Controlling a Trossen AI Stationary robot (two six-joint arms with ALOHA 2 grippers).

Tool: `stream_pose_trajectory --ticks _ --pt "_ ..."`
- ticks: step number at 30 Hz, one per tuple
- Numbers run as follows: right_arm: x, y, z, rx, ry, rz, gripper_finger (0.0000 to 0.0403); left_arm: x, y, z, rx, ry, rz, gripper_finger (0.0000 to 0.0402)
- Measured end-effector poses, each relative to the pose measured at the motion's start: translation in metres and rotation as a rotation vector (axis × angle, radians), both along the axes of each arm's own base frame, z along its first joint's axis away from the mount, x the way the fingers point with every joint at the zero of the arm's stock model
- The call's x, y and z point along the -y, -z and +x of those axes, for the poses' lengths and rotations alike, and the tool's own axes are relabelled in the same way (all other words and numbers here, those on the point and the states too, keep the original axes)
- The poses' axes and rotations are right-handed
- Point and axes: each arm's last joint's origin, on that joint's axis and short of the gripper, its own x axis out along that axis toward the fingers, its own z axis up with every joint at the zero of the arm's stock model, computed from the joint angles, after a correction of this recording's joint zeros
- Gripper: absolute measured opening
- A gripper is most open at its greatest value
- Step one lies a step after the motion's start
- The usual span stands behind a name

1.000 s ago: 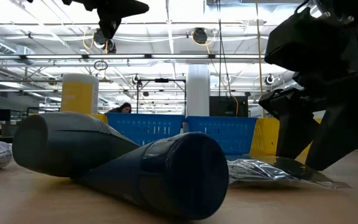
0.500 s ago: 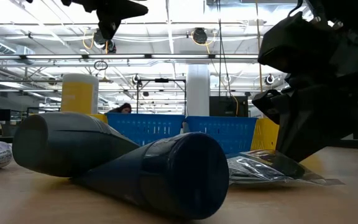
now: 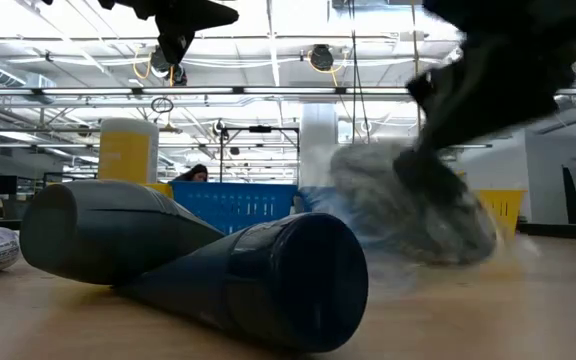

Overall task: Pick & Place Travel size toiletries
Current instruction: Put the hairbrush into the left yellow bin

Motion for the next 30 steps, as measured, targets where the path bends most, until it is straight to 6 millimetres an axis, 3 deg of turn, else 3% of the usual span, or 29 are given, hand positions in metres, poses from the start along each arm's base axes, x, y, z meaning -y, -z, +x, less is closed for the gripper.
stream_pose_trajectory --ticks 7,15,22,30 --pt "0.01 -0.044 -0.012 0.176 0.024 -0.096 0.0 0.0 -0.002 0.001 0.026 0.0 -0.005 0.012" --pt "0.027 -0.079 -0.022 0.311 0.061 -0.14 0.0 0.0 -0.008 0.002 0.085 0.0 -0.024 0.012" --pt "0.048 -0.09 -0.013 0.371 0.131 -0.185 0.0 0.001 -0.012 0.002 0.125 0.018 -0.032 0.012" --pt "0.068 -0.118 0.001 0.462 0.174 -0.214 0.0 0.001 -0.013 0.002 0.138 0.01 -0.021 0.012"
